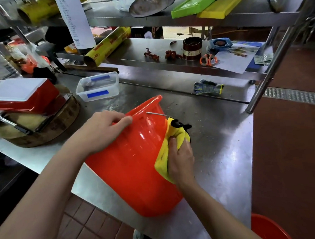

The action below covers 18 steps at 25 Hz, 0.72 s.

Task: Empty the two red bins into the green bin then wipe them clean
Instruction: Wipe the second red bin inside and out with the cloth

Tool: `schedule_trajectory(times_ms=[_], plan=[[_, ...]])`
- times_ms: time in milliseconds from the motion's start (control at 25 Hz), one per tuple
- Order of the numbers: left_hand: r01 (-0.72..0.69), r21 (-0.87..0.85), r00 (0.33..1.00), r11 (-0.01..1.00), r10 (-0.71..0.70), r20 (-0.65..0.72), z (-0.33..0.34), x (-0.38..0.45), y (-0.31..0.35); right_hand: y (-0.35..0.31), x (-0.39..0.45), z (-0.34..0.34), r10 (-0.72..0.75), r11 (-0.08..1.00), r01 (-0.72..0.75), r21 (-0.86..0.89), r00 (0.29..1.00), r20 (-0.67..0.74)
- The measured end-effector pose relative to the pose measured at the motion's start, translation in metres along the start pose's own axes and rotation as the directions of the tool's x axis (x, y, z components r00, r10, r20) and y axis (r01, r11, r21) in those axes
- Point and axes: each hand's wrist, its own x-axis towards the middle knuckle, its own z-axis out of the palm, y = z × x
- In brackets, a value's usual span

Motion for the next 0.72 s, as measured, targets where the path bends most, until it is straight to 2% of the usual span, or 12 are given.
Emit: schedule_trajectory(times_ms=[200, 280, 400, 520, 720], plan=[[0.205, 0.162, 0.973, 0.965, -0.183, -0.143, 0.018, 0.012, 0.013, 0.012, -0.037, 0.011, -0.145, 0.983, 0.147, -0.109, 0.989, 0.024], [0.234, 0.256, 0.965, 0.938, -0.191, -0.18, 0.02, 0.011, 0.012, 0.024, -0.048, 0.009, -0.187, 0.974, 0.189, -0.128, 0.982, 0.028], [0.217, 0.294, 0.97, 0.931, -0.172, -0.17, 0.019, 0.011, 0.008, 0.04, -0.062, 0.004, -0.229, 0.96, 0.236, -0.153, 0.972, 0.059], [0.152, 0.275, 0.98, 0.95, -0.108, -0.166, 0.02, 0.01, 0.008, 0.048, -0.064, 0.0, -0.171, 0.978, 0.177, -0.107, 0.983, 0.061], [0.108, 0.245, 0.989, 0.963, -0.078, -0.129, 0.017, 0.005, 0.004, 0.068, -0.039, -0.004, 0.115, 0.99, -0.12, 0.068, 0.991, 0.068]])
